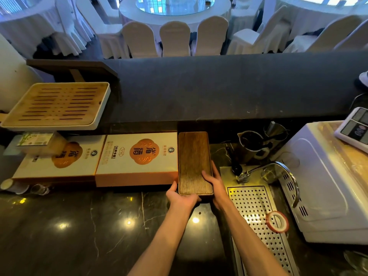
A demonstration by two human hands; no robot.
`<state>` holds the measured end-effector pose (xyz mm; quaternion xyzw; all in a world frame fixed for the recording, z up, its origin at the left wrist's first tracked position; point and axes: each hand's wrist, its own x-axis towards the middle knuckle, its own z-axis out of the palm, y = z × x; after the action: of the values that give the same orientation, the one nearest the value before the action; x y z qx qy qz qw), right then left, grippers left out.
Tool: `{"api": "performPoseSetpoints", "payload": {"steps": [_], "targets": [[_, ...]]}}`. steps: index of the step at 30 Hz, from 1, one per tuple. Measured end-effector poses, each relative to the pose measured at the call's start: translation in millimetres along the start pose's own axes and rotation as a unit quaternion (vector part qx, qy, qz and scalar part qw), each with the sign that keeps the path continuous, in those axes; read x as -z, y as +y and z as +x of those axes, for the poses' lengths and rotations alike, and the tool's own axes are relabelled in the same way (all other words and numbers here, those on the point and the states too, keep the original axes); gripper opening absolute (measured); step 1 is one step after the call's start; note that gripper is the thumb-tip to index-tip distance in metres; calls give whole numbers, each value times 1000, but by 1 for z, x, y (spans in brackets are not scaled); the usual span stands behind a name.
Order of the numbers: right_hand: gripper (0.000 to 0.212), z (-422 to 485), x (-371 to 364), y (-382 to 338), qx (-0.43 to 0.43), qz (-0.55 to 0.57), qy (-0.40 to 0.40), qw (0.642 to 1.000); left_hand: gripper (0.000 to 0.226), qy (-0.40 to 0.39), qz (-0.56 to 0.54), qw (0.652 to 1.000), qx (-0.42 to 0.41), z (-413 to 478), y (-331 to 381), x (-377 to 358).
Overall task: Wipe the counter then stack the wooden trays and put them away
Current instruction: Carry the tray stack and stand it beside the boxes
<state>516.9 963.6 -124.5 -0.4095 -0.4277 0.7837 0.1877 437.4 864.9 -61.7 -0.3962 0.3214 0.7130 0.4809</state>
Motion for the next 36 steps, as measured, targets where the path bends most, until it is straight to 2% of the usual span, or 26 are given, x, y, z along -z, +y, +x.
{"api": "performPoseSetpoints", "payload": {"steps": [4,7,12,16,20,24,26,28,32,36], "targets": [[80,-17,-9,-3,-34,-30,60,997,47,-85,-7,996,-2,-10,-2,9],[87,-36,-13,11,-54,-47,90,993,40,-94,6,996,-4,-5,0,12],[60,-42,-15,23,-20,-41,105,993,32,-77,-3,997,-15,7,-2,13],[57,-32,-6,22,-14,-44,89,995,31,-91,-23,995,-29,12,-10,14],[55,-32,-3,10,-33,-76,68,994,39,-100,2,995,-27,8,-8,11],[48,-41,-11,-2,19,-156,77,985,58,-84,96,992,-24,-5,-4,13],[43,-44,-13,-5,45,-196,82,976,74,-31,186,980,-63,-13,-3,21],[44,-46,-16,-6,36,-215,77,973,78,-18,265,959,-101,-18,-2,29],[45,-49,-17,3,45,-221,65,972,54,-51,442,878,-175,-17,5,37],[36,-50,-14,5,57,-188,71,978,38,-47,469,861,-190,-11,1,33]]}}
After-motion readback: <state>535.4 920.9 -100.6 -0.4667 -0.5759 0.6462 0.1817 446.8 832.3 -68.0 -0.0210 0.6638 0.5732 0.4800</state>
